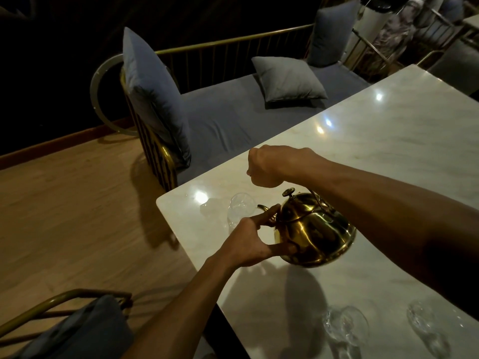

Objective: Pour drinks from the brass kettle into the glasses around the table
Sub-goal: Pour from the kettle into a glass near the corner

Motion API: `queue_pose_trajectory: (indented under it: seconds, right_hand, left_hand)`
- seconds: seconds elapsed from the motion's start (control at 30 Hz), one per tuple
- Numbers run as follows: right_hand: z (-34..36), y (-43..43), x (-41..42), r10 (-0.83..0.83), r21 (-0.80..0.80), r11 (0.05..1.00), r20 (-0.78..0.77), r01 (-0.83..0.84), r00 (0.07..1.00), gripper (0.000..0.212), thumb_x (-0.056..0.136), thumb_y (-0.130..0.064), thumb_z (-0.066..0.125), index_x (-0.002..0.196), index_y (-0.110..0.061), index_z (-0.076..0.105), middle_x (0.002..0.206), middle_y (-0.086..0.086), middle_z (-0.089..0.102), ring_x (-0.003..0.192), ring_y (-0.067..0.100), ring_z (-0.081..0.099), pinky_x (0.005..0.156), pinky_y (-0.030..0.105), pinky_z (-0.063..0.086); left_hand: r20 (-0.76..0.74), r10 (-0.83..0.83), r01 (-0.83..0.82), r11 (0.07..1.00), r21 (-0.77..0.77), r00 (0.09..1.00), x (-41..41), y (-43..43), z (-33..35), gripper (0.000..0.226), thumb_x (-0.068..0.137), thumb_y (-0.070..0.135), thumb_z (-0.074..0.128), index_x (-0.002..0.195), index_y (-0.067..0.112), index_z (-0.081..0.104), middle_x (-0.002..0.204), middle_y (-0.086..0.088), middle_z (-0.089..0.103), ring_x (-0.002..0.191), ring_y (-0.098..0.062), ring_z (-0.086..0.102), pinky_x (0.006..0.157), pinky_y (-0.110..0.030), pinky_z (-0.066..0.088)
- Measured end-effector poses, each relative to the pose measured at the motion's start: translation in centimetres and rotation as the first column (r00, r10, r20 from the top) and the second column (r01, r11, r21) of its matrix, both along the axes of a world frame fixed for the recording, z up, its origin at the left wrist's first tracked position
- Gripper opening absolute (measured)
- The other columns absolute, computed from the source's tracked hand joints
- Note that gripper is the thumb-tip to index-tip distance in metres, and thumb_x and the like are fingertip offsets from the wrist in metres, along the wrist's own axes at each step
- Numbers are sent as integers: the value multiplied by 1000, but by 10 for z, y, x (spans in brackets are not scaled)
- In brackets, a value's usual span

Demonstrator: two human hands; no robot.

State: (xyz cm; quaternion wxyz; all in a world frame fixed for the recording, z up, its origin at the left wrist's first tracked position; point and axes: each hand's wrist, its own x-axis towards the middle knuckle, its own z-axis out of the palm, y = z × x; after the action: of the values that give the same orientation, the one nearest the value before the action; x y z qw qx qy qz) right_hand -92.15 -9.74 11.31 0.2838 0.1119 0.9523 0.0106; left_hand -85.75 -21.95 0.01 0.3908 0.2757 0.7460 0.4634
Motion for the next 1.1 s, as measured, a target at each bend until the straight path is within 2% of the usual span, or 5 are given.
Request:
queue_pose_trajectory:
  seconds: [0.13,0.4,0.57,0.83,1.1]
  right_hand:
    - [6,-2,-1,9,15,1000,17,-9,1000,37,98,-24,49,130,-6,52,122,11,60,108,29,60,90,36,49]
    - [15,-4,1,42,29,999,13,-42,999,15,98,-22,48,105,-10,53,86,5,54,86,24,60,78,33,49]
    - [17,-5,4,18,26,999,28,-19,999,26,98,-21,48,118,-6,55,98,8,57,90,25,61,76,31,48]
    - [5,-5,5,38,14,999,0,-38,999,31,99,-22,45,122,-5,56,91,5,50,84,23,54,76,32,46]
    - [-12,1,13,-34,-37,999,-70,32,997,40,94,-19,49,132,-11,55,125,7,63,105,27,62,80,31,47]
  left_hand:
    - [-16,3,-3,1000,12,1000,-1,0,3,90,71,45,81,147,38,35,136,4,57,131,-22,46,103,-40,40]
    - [-22,-6,6,1000,17,1000,-4,-1,7,91,67,48,83,146,39,37,135,5,58,131,-23,45,105,-45,39]
    - [-30,-18,18,1000,13,999,-4,-1,5,93,66,50,83,146,38,38,133,6,59,131,-23,46,108,-47,40]
    - [-64,-53,53,999,-7,997,-9,-5,0,92,69,46,82,147,35,36,136,4,57,131,-21,46,105,-40,38]
    - [-85,-113,108,992,-58,990,-13,-7,-11,96,69,50,81,149,38,28,141,1,52,132,-20,45,105,-39,38]
